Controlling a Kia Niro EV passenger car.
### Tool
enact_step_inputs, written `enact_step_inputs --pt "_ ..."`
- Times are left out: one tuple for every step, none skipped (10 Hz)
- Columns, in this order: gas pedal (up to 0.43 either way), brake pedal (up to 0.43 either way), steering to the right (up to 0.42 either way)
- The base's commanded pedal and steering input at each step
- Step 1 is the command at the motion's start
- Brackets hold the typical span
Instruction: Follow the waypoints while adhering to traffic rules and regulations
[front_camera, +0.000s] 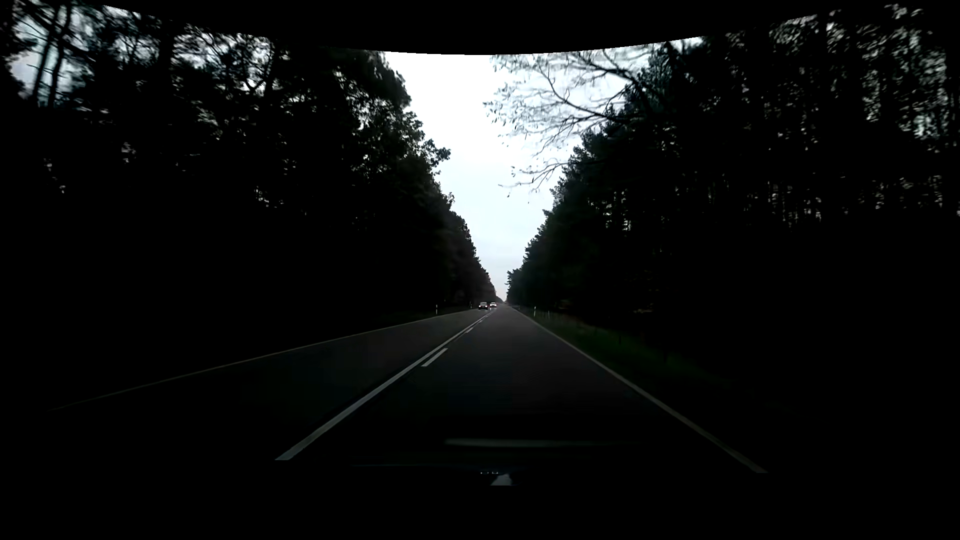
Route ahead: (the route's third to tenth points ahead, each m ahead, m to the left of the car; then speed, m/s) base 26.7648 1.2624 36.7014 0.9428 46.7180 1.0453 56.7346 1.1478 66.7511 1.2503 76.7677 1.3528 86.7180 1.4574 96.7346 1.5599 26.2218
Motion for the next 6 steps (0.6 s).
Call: enact_step_inputs --pt "0.37 0.0 0.002" --pt "0.37 0.0 0.003" --pt "0.37 0.0 0.003" --pt "0.37 0.0 0.003" --pt "0.37 0.0 0.003" --pt "0.37 0.0 0.003"
